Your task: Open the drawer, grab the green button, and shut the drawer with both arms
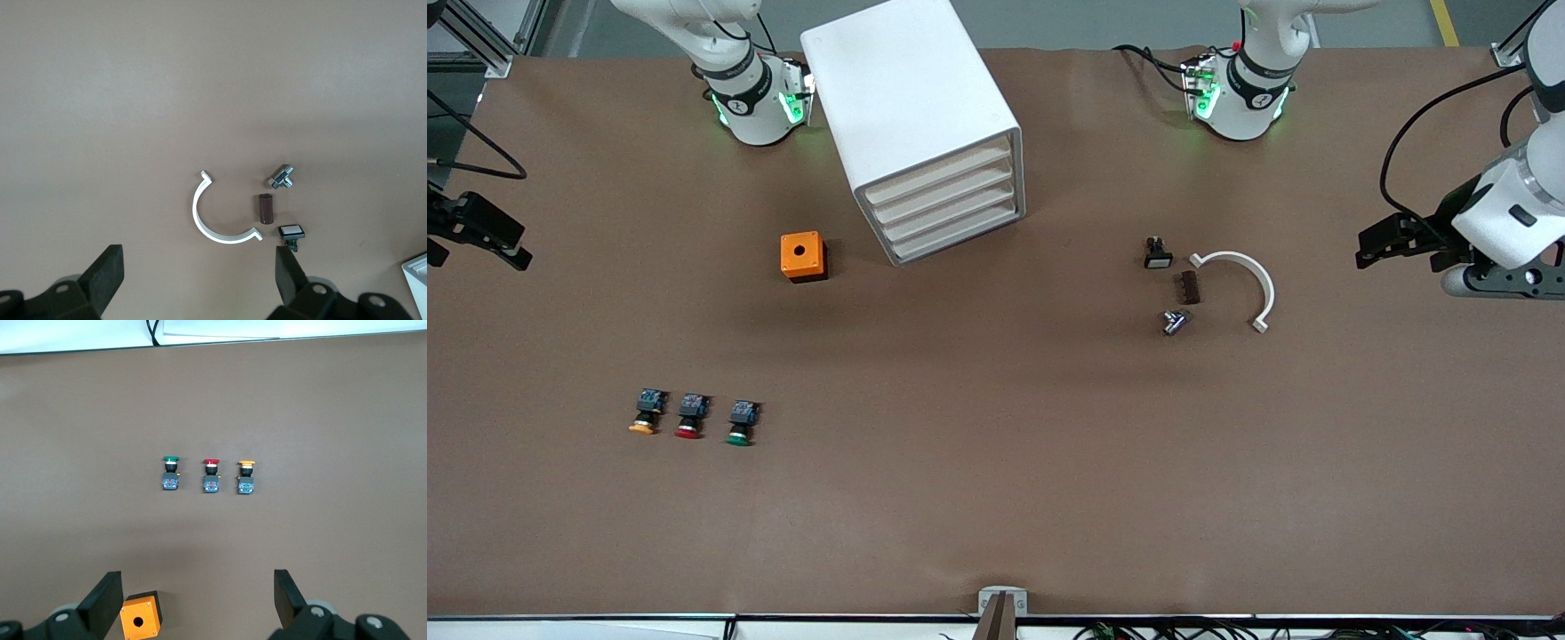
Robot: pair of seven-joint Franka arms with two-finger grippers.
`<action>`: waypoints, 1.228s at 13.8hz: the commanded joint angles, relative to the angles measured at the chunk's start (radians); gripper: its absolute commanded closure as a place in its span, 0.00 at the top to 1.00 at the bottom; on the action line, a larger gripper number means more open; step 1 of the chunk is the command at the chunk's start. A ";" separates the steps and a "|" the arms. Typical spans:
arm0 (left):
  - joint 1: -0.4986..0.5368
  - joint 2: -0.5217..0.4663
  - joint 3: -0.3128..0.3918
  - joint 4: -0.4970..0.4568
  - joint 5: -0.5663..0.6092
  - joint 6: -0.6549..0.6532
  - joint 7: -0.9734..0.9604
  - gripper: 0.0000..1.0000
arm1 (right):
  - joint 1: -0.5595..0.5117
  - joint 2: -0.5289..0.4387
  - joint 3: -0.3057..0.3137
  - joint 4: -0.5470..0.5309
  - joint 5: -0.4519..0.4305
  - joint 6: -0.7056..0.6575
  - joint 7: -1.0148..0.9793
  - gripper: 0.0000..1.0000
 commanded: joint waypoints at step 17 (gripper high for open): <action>-0.025 -0.041 0.018 0.056 0.022 -0.037 0.000 1.00 | -0.012 -0.007 0.009 0.009 -0.002 -0.014 -0.012 1.00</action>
